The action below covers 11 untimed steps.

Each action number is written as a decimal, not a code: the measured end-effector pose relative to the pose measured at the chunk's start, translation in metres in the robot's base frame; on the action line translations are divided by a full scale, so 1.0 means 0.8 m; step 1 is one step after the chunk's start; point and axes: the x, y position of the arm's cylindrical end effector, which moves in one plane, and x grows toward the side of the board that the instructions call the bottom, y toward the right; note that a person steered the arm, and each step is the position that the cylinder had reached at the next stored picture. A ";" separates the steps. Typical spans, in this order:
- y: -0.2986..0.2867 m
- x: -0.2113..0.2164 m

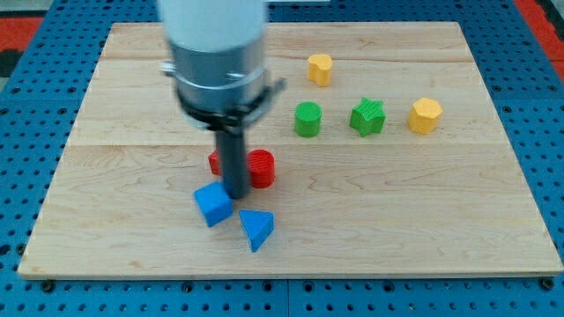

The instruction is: Place the red star to the left of the green circle

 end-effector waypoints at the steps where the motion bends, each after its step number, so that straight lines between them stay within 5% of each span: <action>1: -0.029 -0.018; 3: -0.006 -0.019; 5: 0.003 -0.080; 8: 0.107 -0.062; 11: 0.013 -0.069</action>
